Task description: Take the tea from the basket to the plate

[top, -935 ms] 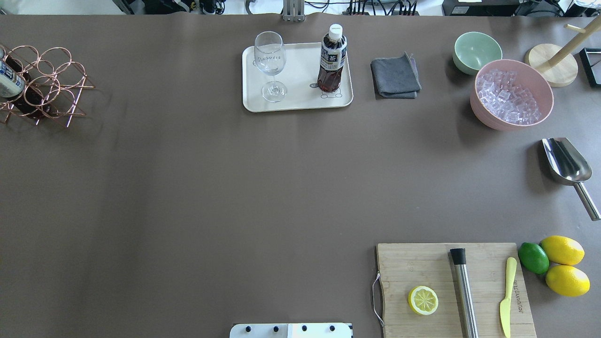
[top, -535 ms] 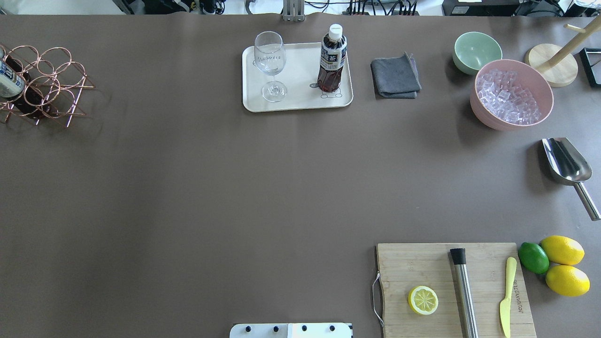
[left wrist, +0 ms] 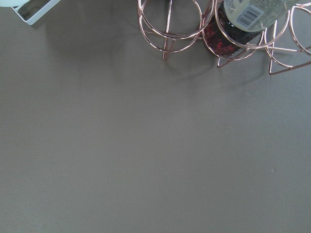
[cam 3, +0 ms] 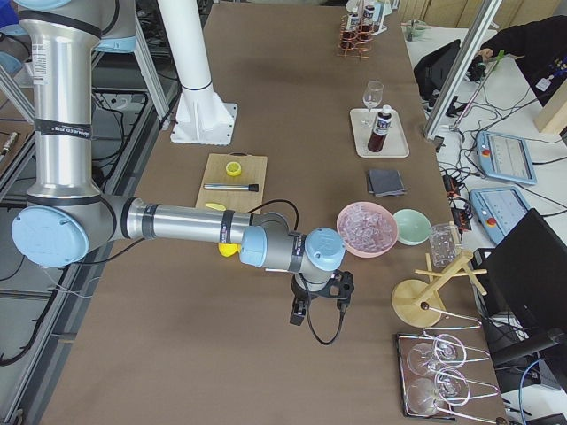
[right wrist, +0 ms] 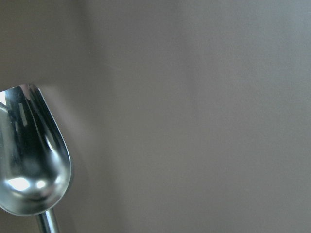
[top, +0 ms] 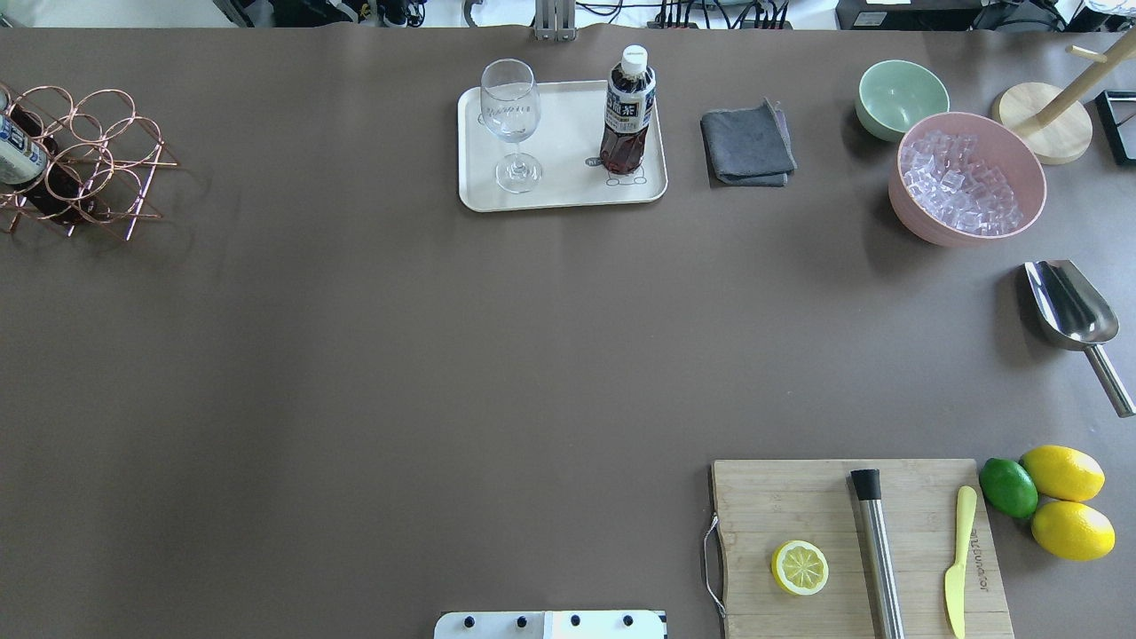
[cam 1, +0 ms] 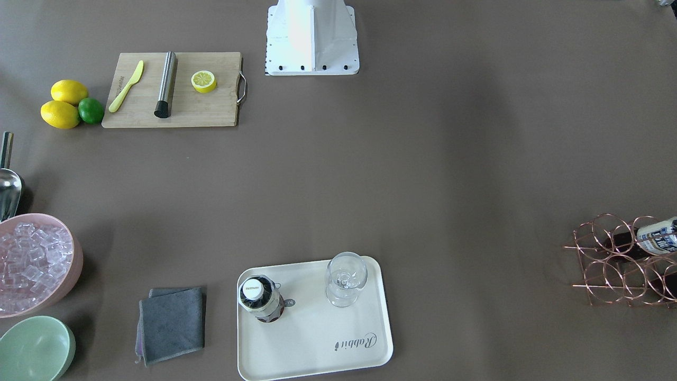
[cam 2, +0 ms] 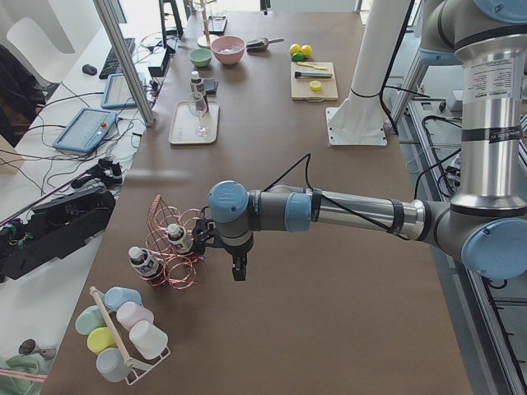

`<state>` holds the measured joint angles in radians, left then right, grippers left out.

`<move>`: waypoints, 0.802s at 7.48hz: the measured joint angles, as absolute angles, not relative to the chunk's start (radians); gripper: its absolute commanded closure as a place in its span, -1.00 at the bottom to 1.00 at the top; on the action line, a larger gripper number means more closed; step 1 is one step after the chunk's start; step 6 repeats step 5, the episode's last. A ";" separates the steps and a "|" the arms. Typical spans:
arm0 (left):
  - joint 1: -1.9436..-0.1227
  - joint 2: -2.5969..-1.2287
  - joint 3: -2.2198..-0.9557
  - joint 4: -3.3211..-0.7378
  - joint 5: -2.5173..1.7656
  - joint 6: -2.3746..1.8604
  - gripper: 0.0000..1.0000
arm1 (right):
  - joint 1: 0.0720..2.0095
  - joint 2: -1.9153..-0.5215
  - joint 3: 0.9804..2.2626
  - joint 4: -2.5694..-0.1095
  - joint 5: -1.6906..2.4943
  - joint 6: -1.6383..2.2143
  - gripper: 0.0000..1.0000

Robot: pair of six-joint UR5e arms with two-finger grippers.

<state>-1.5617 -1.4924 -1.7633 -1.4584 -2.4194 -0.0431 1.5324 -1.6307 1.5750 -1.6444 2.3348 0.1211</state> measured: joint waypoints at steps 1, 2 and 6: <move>-1.562 -1.493 -1.764 -1.459 -2.419 -0.043 -0.96 | 1.532 -1.631 1.576 -1.644 2.336 0.121 -1.00; -1.562 -1.493 -1.763 -1.459 -2.419 -0.043 -0.96 | 1.532 -1.631 1.577 -1.644 2.343 0.121 -1.00; -1.562 -1.493 -1.759 -1.460 -2.418 -0.043 -0.96 | 1.532 -1.631 1.577 -1.644 2.354 0.121 -1.00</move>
